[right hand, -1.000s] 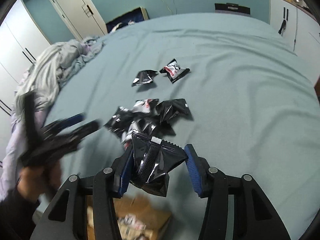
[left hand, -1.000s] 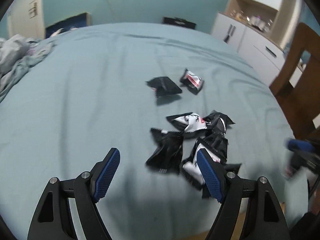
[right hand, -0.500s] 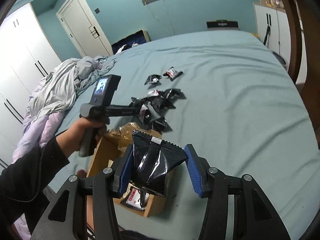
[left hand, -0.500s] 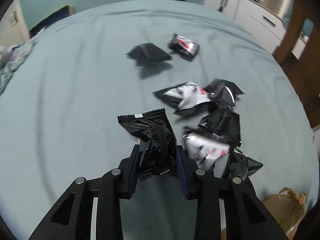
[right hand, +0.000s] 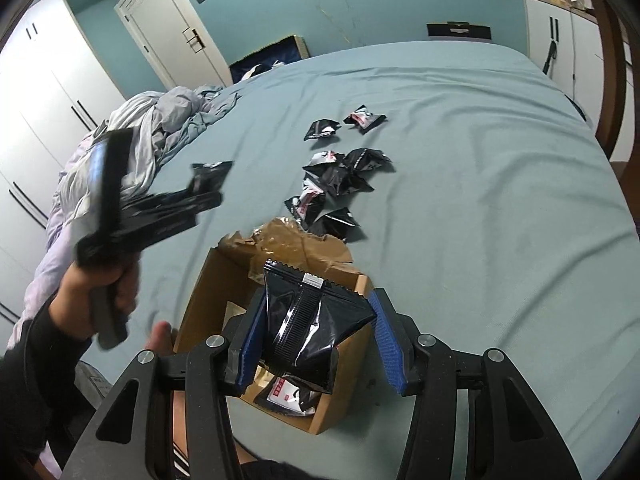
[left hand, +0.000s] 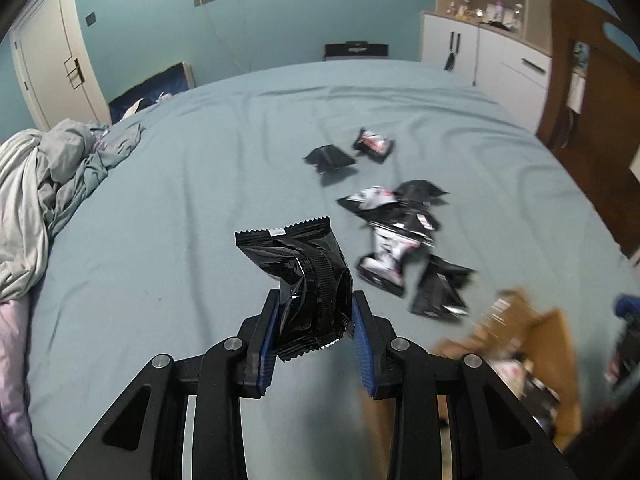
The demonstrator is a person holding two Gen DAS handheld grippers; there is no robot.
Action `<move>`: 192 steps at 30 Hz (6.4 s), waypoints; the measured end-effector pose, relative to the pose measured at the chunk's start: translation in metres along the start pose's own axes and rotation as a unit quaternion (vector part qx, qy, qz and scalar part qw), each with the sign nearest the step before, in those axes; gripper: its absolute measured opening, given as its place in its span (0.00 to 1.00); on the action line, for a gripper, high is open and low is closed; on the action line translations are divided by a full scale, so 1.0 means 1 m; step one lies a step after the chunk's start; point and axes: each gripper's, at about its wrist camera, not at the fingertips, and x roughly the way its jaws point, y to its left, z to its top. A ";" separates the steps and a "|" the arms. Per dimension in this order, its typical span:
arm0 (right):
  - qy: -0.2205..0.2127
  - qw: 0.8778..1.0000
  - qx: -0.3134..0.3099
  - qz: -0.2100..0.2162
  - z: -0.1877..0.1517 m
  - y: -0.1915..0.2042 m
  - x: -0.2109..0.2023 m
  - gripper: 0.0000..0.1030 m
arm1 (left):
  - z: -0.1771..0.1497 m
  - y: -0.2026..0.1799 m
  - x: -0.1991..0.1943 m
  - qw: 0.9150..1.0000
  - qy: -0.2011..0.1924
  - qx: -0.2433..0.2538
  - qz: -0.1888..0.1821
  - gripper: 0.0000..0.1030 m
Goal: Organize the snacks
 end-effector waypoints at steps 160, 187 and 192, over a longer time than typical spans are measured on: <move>-0.009 0.987 0.131 0.095 0.033 -0.076 0.006 0.33 | 0.051 -0.032 0.153 0.975 0.177 0.026 -0.132 0.50; -0.004 0.995 0.052 0.083 -0.002 -0.013 0.019 0.35 | -0.015 -0.037 -0.018 0.996 0.066 -0.018 -0.052 0.32; -0.001 0.995 0.036 0.089 -0.004 -0.006 0.018 0.35 | -0.040 -0.064 -0.028 0.994 0.082 0.033 -0.069 0.32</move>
